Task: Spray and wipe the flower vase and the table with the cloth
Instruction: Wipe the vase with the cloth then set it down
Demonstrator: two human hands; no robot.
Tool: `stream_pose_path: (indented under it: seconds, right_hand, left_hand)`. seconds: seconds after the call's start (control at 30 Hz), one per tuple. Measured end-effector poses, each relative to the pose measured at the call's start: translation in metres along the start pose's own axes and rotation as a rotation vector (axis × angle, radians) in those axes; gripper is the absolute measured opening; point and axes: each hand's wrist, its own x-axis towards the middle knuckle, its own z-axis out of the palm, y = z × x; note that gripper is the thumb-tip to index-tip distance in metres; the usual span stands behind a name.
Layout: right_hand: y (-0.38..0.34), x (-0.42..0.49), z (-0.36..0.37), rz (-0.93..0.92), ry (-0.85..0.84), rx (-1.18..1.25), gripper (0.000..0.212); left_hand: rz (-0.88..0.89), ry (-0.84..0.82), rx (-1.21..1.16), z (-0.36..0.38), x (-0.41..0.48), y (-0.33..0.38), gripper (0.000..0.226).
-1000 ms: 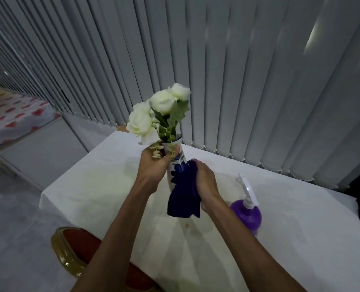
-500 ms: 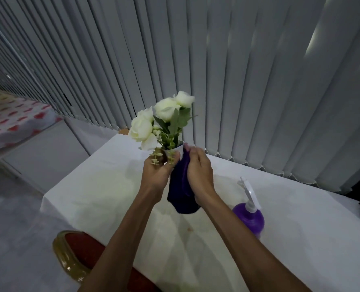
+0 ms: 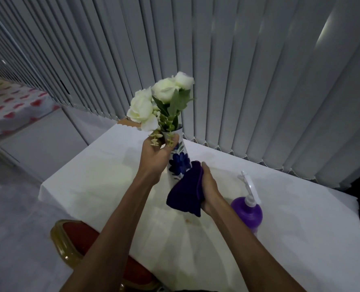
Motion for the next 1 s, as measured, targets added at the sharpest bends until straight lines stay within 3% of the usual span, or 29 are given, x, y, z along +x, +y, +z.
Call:
stream_pose_path:
  seconds: [0.07,0.13,0.3,0.5,0.57,0.67,0.73,0.87,1.0]
  right_hand:
    - [0.002,0.006,-0.001,0.015,-0.017,0.025,0.063]
    - [-0.001,0.012,-0.001,-0.034,0.026,-0.069,0.061]
    - [0.000,0.030,-0.005,-0.074,0.227,-0.203,0.048]
    - [0.002,0.050,-0.015,-0.161,0.378,-0.548,0.053]
    - [0.003,0.056,-0.024,-0.143,0.353,-0.642,0.049]
    - [0.010,0.066,-0.034,-0.064,0.332,-0.791,0.059]
    - [0.018,0.071,-0.038,-0.065,0.349,-0.833,0.058]
    - [0.028,0.083,-0.039,-0.148,0.367,-0.857,0.040]
    - [0.032,0.092,-0.039,-0.175,0.385,-0.870,0.034]
  left_hand:
    - [0.013,-0.011,0.010,0.004,0.000,-0.004,0.014]
    - [0.024,-0.044,0.067,0.006,0.001,-0.009,0.008]
    - [0.015,-0.156,0.405,0.003,0.023,-0.020,0.028]
    - [-0.083,-0.188,0.332,0.005,0.052,-0.032,0.045]
    - [-0.084,-0.179,0.326,0.006,0.063,-0.040,0.039]
    - [-0.103,-0.167,0.324,0.010,0.079,-0.059,0.025]
    - [-0.121,-0.175,0.313,0.014,0.089,-0.075,0.030]
    - [-0.141,-0.215,0.317,0.024,0.102,-0.104,0.063]
    - [-0.160,-0.252,0.305,0.032,0.104,-0.127,0.062]
